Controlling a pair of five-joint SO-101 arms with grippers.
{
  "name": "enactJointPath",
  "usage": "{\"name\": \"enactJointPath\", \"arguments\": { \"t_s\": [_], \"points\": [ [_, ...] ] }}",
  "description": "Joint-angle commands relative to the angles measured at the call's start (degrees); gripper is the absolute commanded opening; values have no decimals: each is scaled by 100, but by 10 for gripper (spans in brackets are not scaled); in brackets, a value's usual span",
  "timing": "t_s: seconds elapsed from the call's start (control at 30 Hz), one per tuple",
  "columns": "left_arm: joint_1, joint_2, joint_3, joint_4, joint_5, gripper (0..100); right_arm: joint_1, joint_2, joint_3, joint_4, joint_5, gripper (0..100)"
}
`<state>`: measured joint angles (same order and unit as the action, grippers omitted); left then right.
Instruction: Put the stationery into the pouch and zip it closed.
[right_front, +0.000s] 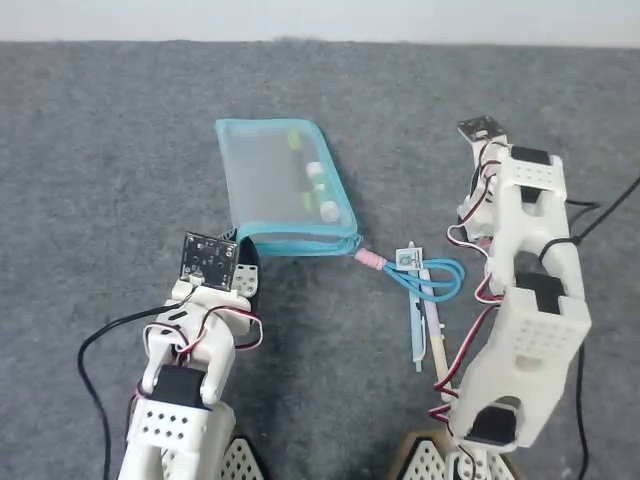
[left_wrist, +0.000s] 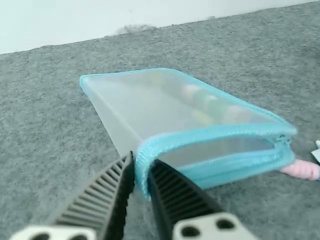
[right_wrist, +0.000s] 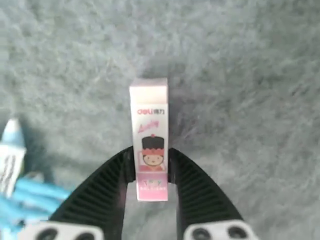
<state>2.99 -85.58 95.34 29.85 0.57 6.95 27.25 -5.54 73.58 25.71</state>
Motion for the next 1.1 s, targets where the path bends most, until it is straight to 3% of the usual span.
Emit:
{"name": "enactJointPath", "arguments": {
  "t_s": [0.0, 0.2, 0.33, 0.43, 0.63, 1.07],
  "points": [
    [9, -70, -92, -255, -79, 12, -224, -1244, -26, 611, -114, 7],
    [26, -70, -92, -255, -79, 12, -1420, -3864, 1697, 831, -114, 7],
    [35, -97, -92, -255, -79, 12, -2668, -5560, 2892, 831, -105, 7],
    [35, -105, -101, -237, -79, 12, -3503, -6044, 3279, 884, -176, 7],
    [35, -105, -110, -229, -79, 12, -4391, -5297, 2884, 778, -615, 7],
    [35, -105, -119, -229, -79, 12, -4426, -1640, -677, 1314, -1081, 7]
  ]
}}
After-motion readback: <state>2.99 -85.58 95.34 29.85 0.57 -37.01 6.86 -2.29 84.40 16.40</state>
